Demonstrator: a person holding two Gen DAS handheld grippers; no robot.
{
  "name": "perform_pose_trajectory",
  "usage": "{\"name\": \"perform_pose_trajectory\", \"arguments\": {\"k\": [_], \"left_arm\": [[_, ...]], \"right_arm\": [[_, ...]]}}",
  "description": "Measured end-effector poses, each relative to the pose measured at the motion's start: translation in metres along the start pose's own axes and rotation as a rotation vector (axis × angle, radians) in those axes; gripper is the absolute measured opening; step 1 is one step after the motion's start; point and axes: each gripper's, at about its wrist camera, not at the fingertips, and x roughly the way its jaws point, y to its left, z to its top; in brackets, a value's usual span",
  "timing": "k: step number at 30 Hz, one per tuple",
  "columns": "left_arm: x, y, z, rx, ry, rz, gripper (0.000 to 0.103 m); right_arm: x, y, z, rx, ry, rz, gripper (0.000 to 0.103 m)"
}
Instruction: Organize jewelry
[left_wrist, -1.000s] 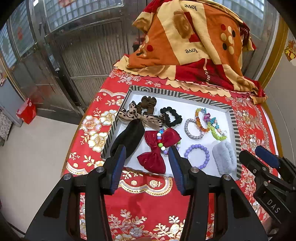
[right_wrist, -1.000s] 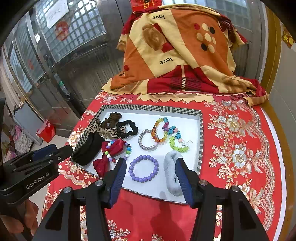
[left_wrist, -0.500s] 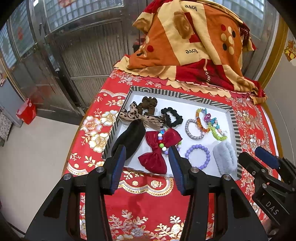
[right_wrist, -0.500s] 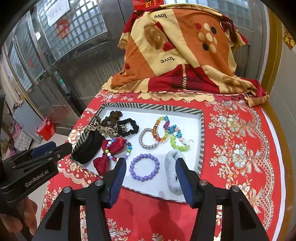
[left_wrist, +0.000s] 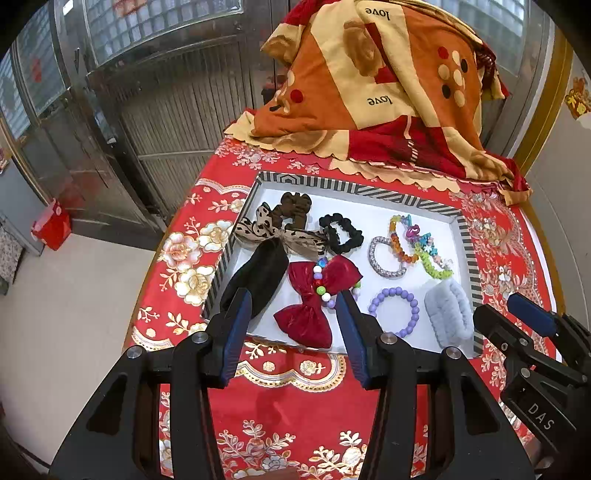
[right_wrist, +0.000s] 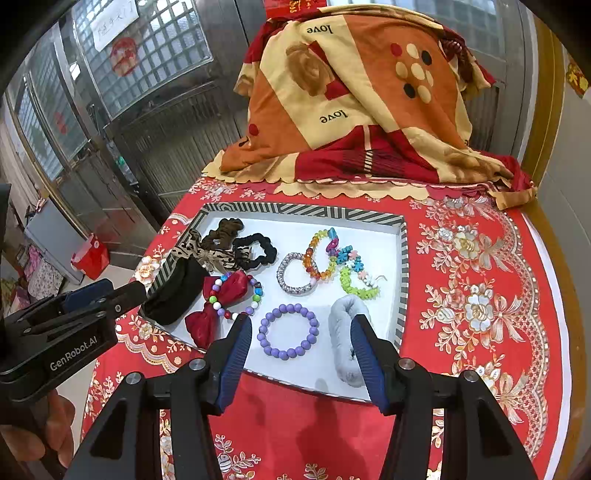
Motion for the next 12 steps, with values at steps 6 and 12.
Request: {"name": "perform_pose_trajectory", "arguments": {"k": [6, 12], "left_arm": [[0.0006, 0.0004, 0.0000, 0.006, -0.002, 0.000, 0.047], [0.0022, 0.0000, 0.0001, 0.008, -0.022, -0.009, 0.047]], "right_arm": [[0.0014, -0.0016, -0.0006, 0.005, 0.003, 0.003, 0.054], [0.0006, -0.0100, -0.0035, 0.019, -0.002, 0.003, 0.054]]}}
